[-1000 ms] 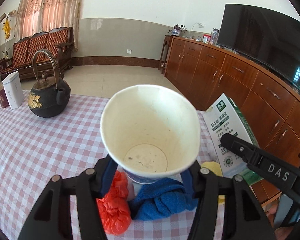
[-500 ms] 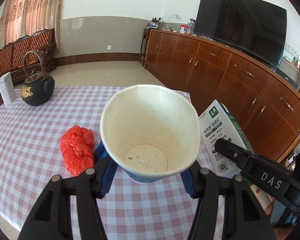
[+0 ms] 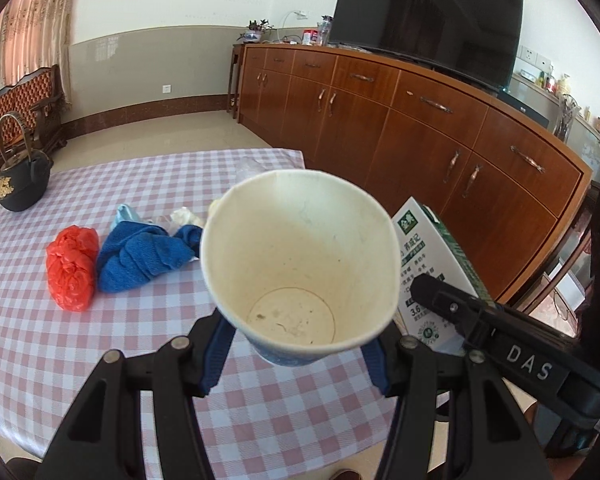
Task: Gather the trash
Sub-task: 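Carry the cup and carton over the black bin and open both tools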
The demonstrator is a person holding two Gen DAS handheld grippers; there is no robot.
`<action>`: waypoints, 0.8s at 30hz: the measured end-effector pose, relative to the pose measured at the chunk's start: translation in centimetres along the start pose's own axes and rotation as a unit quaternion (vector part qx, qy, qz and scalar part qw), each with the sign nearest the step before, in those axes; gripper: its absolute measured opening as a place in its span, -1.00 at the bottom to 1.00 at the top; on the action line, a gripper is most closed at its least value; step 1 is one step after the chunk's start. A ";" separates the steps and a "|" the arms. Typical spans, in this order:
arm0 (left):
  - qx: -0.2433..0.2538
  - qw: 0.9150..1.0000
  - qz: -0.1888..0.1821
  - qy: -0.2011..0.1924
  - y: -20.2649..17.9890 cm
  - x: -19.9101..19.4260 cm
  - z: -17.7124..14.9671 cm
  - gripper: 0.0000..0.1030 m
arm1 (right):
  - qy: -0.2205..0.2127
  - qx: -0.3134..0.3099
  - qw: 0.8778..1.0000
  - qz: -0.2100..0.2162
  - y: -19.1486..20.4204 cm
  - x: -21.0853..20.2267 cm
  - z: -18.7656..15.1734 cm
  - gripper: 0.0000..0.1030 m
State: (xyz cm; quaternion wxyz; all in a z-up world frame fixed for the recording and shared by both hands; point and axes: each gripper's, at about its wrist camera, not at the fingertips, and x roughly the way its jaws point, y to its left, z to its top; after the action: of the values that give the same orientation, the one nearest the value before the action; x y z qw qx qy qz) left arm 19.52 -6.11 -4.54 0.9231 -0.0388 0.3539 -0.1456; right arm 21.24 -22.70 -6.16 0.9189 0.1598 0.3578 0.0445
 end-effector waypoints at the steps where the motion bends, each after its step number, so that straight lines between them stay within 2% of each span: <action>1: 0.003 1.000 -0.005 0.002 -0.6 0.1 -0.1 0.13 | -0.001 0.006 1.000 -0.004 -0.7 -0.4 -0.2 -0.20; 13: 0.051 0.995 -0.079 0.043 -9.7 2.8 -2.1 0.13 | -0.012 0.080 0.994 -0.075 -11.2 -4.5 -2.6 -0.21; 24: 0.087 0.982 -0.130 0.103 -17.8 7.4 -5.0 0.13 | -0.001 0.175 0.975 -0.140 -22.8 -6.1 -5.6 -0.21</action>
State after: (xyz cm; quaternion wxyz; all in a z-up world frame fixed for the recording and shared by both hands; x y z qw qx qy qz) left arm 17.13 -25.13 -9.92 0.8546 0.0112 0.4250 -0.2981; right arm 12.25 -43.95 -13.47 0.8741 0.2663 0.3783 -0.1480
